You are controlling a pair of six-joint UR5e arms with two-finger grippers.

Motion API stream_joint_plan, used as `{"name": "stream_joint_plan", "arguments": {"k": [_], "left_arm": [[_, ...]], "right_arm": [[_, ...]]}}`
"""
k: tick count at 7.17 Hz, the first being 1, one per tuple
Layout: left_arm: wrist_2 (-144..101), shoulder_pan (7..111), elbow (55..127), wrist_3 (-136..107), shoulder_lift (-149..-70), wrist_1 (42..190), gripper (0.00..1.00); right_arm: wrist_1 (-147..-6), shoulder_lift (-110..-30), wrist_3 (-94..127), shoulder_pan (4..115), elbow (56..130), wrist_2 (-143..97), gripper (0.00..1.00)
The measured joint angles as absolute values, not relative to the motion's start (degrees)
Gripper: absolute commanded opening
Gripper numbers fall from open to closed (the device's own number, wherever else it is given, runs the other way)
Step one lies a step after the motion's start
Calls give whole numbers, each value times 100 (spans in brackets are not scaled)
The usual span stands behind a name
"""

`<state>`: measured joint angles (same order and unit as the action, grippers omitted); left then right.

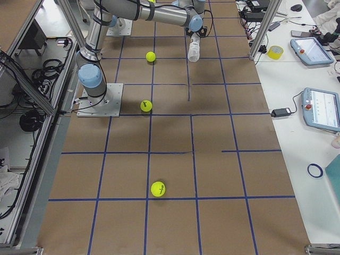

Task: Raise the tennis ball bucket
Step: 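Carry the can with the right gripper toward the table centre, then lay the can on its side, open the right gripper and withdraw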

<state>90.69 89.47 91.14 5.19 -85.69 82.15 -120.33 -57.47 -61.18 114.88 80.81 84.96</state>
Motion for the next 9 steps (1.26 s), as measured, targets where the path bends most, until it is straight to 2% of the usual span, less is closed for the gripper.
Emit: {"name": "stream_joint_plan", "arguments": {"k": [1, 3, 4, 6, 9], "left_arm": [[9070, 8947, 9114, 519, -8569, 8215, 100], [9065, 8942, 9114, 518, -8571, 8210, 100], [9063, 8940, 9114, 519, -8572, 8209, 100], [9063, 8939, 9114, 521, -8574, 8209, 100], [9057, 8931, 9114, 527, -8577, 8209, 100]], "right_arm": [[-12102, -5745, -6161, 11545, 8138, 8498, 36], [-12172, -5690, -6170, 11591, 8300, 8478, 39], [-12282, -5669, -6172, 11604, 8399, 8470, 68], [-12546, -5618, -6039, 11757, 8490, 8446, 100], [-12597, -5507, -5870, 11973, 8500, 8440, 100]]}}
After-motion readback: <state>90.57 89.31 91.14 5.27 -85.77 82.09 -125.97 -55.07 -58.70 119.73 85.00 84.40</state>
